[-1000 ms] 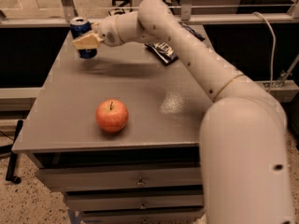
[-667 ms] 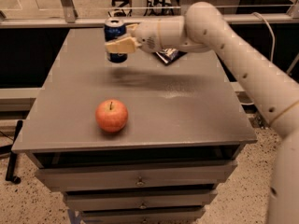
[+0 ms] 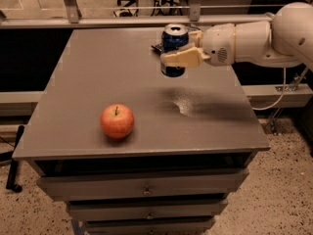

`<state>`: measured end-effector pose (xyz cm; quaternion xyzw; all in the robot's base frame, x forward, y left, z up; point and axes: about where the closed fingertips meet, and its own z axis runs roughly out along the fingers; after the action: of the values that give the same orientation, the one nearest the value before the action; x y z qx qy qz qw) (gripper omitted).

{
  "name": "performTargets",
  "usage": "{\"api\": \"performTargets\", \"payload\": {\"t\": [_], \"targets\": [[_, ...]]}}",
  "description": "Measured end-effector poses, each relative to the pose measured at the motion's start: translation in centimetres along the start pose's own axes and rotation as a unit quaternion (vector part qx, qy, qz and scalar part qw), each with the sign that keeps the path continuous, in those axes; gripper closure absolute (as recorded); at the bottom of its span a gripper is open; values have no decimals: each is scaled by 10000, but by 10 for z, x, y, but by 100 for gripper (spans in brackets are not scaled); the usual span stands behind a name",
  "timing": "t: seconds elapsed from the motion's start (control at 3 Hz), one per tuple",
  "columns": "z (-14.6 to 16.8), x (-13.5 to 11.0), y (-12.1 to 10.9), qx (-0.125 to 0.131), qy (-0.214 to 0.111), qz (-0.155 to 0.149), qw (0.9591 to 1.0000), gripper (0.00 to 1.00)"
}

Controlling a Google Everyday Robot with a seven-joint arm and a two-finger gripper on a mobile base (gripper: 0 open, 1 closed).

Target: Move pepsi can near apple

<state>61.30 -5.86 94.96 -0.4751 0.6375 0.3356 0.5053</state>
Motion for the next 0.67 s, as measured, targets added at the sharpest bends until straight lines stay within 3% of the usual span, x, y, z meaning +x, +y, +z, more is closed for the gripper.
{"api": "performTargets", "payload": {"t": [0.33,0.67], "targets": [[-33,12,31,-120,302,-39,9995,100],[-37,19,61,-447,465,-141,9978,100]]}}
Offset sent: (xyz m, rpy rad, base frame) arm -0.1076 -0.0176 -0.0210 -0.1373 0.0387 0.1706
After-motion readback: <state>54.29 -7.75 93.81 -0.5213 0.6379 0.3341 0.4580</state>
